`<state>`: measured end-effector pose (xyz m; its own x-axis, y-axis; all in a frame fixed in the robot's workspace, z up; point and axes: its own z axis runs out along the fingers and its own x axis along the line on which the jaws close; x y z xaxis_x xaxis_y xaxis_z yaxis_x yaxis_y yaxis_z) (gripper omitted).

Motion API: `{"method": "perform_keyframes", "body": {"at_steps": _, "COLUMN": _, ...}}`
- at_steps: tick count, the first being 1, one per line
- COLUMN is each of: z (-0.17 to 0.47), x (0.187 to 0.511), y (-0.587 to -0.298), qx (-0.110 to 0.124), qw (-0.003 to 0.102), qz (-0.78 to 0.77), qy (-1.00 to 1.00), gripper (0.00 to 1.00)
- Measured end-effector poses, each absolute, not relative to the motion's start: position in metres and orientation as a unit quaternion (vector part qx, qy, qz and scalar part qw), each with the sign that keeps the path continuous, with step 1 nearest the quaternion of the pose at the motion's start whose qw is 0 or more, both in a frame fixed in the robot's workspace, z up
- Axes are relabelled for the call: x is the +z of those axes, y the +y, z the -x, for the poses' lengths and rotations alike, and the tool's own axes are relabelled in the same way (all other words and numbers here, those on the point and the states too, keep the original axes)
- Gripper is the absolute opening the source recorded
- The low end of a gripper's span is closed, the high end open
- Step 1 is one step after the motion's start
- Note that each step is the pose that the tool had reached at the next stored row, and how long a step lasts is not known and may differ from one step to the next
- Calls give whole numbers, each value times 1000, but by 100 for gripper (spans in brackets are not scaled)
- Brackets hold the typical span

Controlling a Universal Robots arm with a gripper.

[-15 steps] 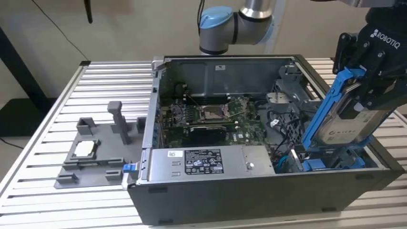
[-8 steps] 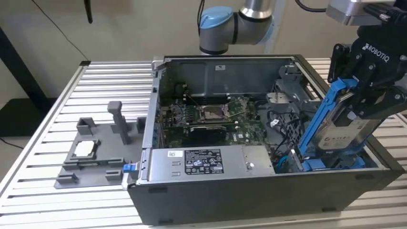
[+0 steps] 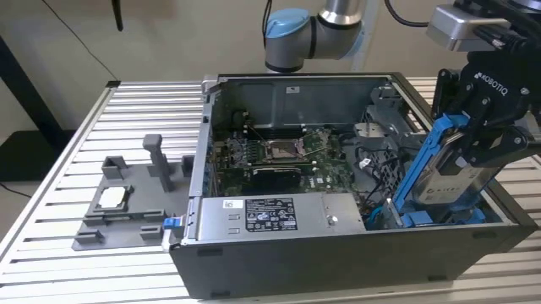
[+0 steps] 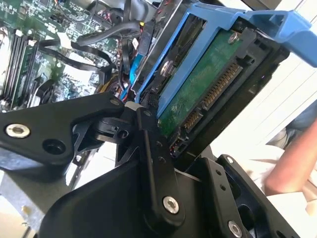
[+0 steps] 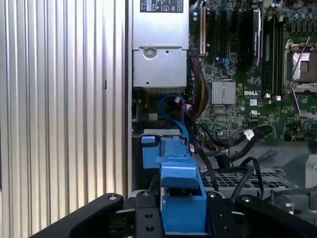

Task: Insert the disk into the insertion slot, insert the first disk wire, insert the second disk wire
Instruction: 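Insert the disk into the insertion slot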

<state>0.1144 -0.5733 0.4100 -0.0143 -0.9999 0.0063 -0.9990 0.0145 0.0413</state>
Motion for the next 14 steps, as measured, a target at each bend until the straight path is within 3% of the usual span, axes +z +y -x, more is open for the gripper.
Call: {"method": "perform_keyframes", "body": {"at_steps": 14, "z": -114, "x": 386, "y": -573, "qx": -13, "qw": 17, "qz": -702, "qy": -712, "gripper": 33}}
